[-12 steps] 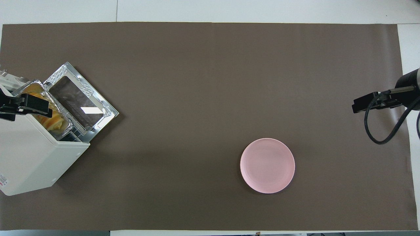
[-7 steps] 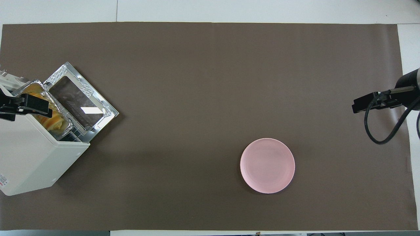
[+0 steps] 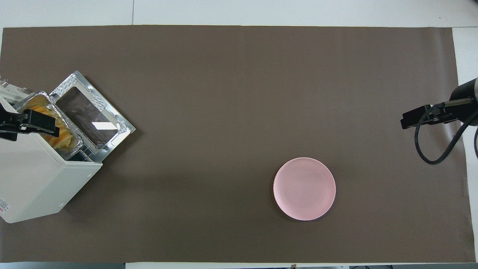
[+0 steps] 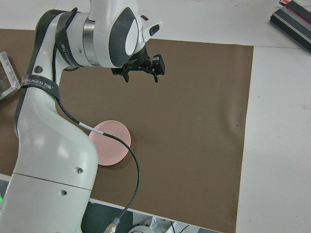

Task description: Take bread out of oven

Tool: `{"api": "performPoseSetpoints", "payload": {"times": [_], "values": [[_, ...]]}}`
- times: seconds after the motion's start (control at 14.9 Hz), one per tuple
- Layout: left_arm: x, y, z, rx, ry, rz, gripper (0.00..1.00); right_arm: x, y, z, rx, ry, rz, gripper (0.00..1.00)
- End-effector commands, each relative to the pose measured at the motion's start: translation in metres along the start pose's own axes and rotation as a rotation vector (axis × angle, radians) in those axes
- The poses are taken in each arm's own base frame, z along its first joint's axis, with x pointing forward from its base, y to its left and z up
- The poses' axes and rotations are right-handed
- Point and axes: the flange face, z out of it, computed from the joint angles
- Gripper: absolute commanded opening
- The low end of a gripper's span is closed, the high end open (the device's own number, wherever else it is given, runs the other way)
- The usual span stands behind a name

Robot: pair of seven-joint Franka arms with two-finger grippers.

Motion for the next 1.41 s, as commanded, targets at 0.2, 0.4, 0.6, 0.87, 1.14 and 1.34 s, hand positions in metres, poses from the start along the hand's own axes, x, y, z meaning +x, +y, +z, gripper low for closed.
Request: {"api": "performPoseSetpoints", "payload": {"times": [0.2,0.4,0.6,0.87,1.14,1.34], "values": [[0.05,0.008,-0.009,0.008,-0.054,-0.15,1.0,-0.003,0.001,0.0,-0.01,-0.011,0.016,1.0],[0.094,0.008,-0.001,0.033,-0.091,-0.205,1.0,-0.003,0.001,0.0,-0.01,-0.011,0.015,1.0],[0.119,0.007,0.018,0.049,-0.09,-0.288,1.0,-0.003,0.001,0.0,-0.01,-0.011,0.015,1.0],[0.146,0.028,0.042,0.114,-0.031,-0.459,1.0,-0.003,0.001,0.0,-0.01,-0.011,0.015,1.0],[0.156,0.044,0.103,0.226,0.011,-0.654,1.0,-0.003,0.001,0.0,-0.01,-0.011,0.016,1.0],[0.14,0.027,0.134,0.252,0.022,-0.719,1.0,-0.003,0.001,0.0,-0.01,-0.011,0.015,1.0]]}}
